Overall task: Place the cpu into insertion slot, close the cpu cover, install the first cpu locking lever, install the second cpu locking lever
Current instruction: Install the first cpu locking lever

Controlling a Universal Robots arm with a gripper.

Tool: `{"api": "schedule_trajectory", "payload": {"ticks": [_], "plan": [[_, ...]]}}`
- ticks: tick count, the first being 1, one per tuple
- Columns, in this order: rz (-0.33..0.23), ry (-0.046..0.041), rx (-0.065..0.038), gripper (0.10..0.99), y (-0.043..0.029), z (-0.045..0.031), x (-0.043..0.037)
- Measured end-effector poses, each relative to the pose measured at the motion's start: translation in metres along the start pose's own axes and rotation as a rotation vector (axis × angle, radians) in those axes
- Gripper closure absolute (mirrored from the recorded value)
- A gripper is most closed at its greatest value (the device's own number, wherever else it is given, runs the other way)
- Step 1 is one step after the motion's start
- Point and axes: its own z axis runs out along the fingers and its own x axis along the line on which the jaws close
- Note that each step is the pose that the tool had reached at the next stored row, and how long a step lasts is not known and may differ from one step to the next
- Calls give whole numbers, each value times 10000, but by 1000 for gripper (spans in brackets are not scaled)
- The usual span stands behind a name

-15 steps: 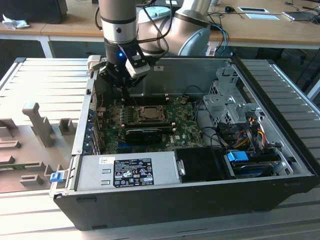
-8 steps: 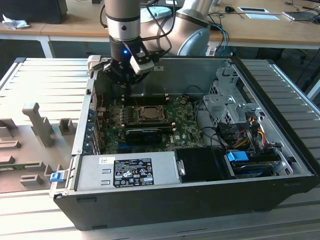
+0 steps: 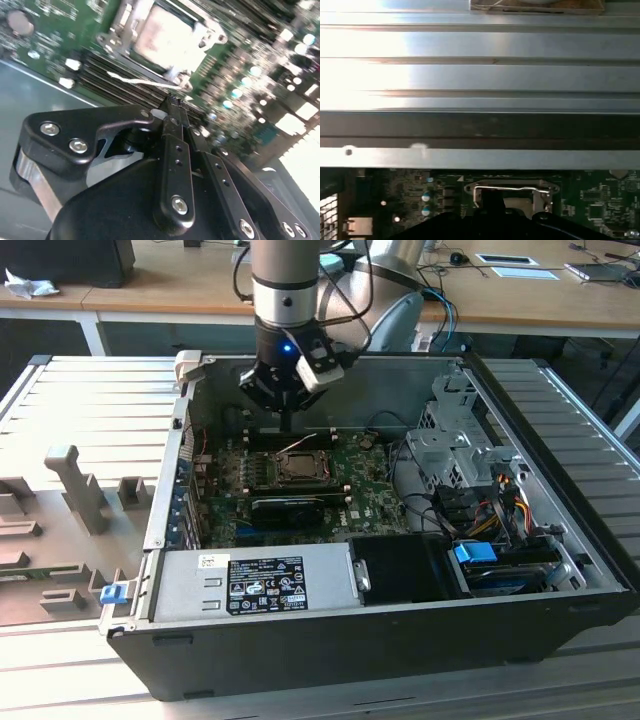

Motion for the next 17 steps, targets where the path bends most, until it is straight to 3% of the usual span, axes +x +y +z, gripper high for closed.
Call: {"api": "schedule_trajectory", "payload": {"ticks": [3, 10, 17], "plan": [[-49, -1, -213, 980, 0, 8, -32], [-443, 13, -226, 980, 5, 147, -102], [-610, 18, -266, 980, 55, 216, -186]]}}
